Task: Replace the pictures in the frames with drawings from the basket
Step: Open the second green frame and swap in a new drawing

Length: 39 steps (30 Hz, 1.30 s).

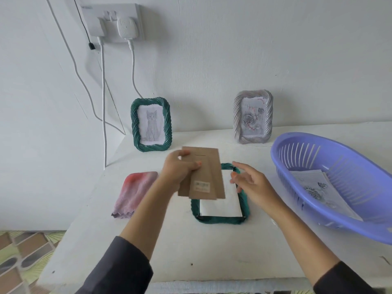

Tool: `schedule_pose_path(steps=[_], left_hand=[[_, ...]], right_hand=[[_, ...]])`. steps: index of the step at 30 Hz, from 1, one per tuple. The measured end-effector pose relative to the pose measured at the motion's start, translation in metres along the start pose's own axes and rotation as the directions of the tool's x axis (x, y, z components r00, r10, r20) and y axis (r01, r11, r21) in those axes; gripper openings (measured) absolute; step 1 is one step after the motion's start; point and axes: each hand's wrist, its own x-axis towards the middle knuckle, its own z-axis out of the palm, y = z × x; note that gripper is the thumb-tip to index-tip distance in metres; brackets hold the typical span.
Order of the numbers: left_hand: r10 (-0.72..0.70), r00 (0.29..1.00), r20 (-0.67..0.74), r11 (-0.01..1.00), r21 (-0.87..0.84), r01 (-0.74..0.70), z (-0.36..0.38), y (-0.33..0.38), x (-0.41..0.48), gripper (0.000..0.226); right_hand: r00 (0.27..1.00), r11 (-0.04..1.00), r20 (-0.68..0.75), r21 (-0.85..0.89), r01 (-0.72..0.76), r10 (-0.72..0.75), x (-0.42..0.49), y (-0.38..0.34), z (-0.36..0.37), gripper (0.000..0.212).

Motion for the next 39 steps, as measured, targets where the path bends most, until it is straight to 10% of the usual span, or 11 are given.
schedule_pose_path(steps=[39], left_hand=[[0.009,0.991,0.132,0.617,0.779,-0.109,0.035,-0.046,-0.003,0.047]], right_hand=[[0.97,0.948,-0.093,-0.209,-0.238,0.224,0.014,0.016,0.012,0.029]])
